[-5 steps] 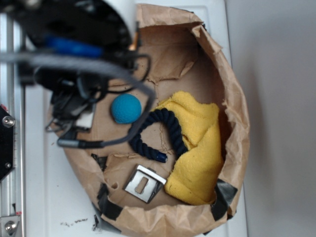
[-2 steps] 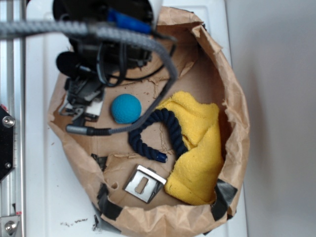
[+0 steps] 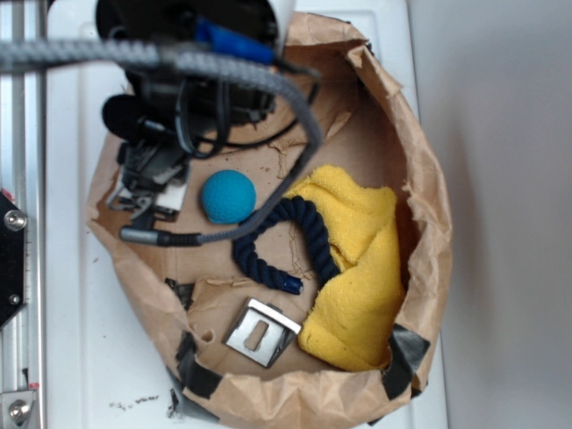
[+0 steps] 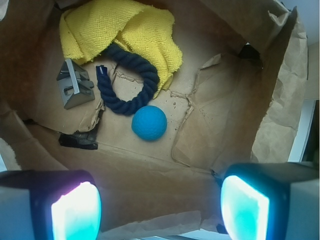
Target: Grab the blue ball.
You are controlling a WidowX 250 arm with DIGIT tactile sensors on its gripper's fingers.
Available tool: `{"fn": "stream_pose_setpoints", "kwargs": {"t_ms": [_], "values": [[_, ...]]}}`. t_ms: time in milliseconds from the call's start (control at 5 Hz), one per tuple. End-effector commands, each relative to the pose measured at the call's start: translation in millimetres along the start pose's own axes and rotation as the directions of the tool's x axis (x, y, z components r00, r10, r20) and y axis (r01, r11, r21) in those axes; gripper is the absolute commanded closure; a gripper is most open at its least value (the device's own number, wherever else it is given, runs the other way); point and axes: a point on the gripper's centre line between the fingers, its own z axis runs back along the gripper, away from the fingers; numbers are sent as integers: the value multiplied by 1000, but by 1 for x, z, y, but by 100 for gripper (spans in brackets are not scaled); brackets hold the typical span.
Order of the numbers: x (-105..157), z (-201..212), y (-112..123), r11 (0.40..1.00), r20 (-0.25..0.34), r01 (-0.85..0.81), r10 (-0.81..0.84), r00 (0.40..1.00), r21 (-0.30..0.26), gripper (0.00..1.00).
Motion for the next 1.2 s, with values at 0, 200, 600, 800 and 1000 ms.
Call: {"fn": "stream_pose_setpoints", "kwargs": {"t_ms": [0, 200, 600, 800, 1000], "values": [[16, -46, 15, 996, 53, 4, -9, 999, 87, 0], [11, -62, 15, 994, 78, 29, -37, 996, 103, 0], [1, -86, 4, 991, 80, 83, -92, 993, 104, 0], [4, -86, -5, 995, 98, 87, -92, 991, 52, 0], [8, -89, -16, 996, 98, 88, -89, 991, 19, 0]]}}
